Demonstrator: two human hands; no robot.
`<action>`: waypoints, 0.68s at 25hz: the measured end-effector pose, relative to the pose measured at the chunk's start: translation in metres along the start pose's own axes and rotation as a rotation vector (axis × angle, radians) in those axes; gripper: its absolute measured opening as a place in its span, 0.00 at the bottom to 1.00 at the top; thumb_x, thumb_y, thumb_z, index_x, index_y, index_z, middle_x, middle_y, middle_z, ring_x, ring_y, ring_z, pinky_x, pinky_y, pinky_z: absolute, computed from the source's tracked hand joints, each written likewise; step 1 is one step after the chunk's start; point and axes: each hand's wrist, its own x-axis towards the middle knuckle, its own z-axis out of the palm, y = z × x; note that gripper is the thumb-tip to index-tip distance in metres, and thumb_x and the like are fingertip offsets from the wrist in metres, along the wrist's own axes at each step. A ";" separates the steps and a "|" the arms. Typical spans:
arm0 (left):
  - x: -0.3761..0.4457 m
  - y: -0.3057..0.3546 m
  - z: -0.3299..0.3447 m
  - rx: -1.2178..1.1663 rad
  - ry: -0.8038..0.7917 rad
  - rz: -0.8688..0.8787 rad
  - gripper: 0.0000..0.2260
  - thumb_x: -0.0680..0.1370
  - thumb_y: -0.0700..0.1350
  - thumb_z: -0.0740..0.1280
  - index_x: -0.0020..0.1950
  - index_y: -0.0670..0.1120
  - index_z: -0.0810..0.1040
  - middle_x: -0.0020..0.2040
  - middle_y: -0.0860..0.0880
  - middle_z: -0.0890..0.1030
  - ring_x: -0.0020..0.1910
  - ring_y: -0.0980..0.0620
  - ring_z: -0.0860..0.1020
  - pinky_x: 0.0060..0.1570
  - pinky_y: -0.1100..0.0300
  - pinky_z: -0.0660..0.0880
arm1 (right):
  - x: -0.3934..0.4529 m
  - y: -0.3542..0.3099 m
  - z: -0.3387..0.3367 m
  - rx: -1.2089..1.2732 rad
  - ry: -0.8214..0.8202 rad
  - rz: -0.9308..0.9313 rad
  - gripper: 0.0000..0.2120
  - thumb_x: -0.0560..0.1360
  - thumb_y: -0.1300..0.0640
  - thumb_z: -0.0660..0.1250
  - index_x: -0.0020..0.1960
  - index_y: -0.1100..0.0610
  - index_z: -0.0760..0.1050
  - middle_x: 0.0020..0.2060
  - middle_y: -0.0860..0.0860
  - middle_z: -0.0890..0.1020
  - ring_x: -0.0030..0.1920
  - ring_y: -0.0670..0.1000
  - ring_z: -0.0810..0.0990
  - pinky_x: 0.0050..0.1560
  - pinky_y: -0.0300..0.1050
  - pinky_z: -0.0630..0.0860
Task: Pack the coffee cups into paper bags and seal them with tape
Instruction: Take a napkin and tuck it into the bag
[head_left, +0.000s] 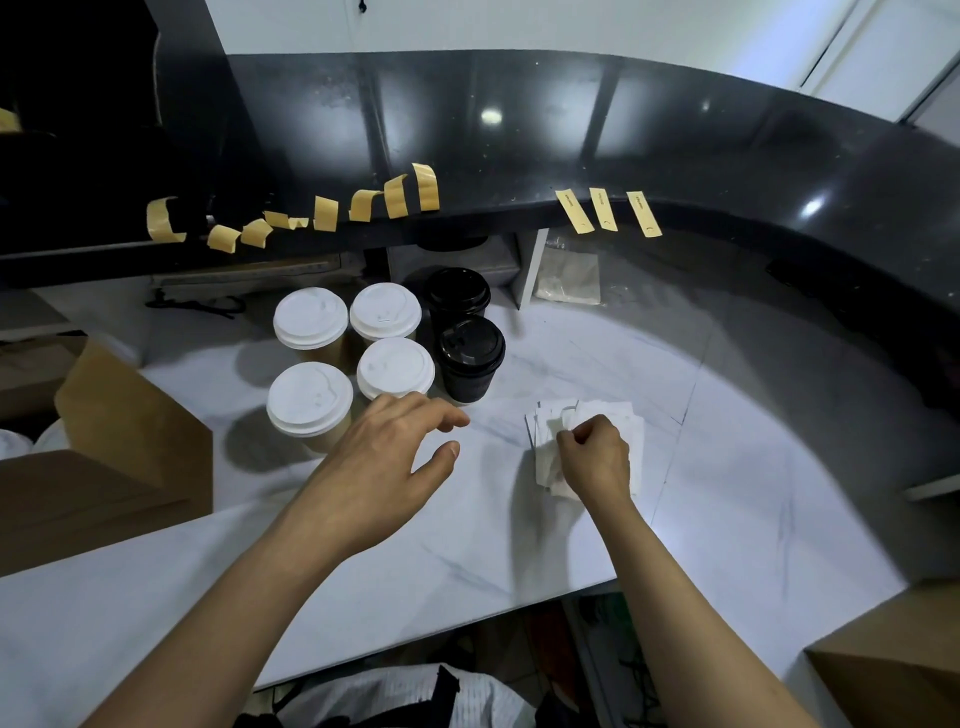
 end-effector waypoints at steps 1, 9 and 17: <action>0.000 0.000 0.000 -0.003 0.001 0.004 0.12 0.81 0.50 0.64 0.64 0.57 0.76 0.56 0.61 0.77 0.60 0.58 0.70 0.59 0.60 0.68 | -0.002 0.000 -0.002 0.018 0.011 0.009 0.11 0.75 0.59 0.64 0.37 0.54 0.64 0.30 0.47 0.71 0.35 0.53 0.71 0.31 0.44 0.61; -0.001 0.003 0.002 -0.003 -0.013 0.011 0.12 0.81 0.51 0.64 0.64 0.57 0.76 0.57 0.61 0.76 0.59 0.58 0.69 0.59 0.61 0.67 | -0.009 0.002 -0.012 0.237 -0.043 -0.008 0.11 0.72 0.54 0.76 0.46 0.54 0.75 0.37 0.50 0.81 0.37 0.49 0.79 0.34 0.43 0.70; -0.004 0.002 0.001 -0.007 -0.007 0.004 0.11 0.81 0.50 0.64 0.63 0.57 0.76 0.56 0.62 0.76 0.60 0.58 0.70 0.59 0.60 0.69 | -0.015 0.006 -0.013 0.107 0.002 -0.206 0.09 0.82 0.60 0.56 0.50 0.47 0.70 0.37 0.50 0.79 0.37 0.58 0.78 0.36 0.50 0.77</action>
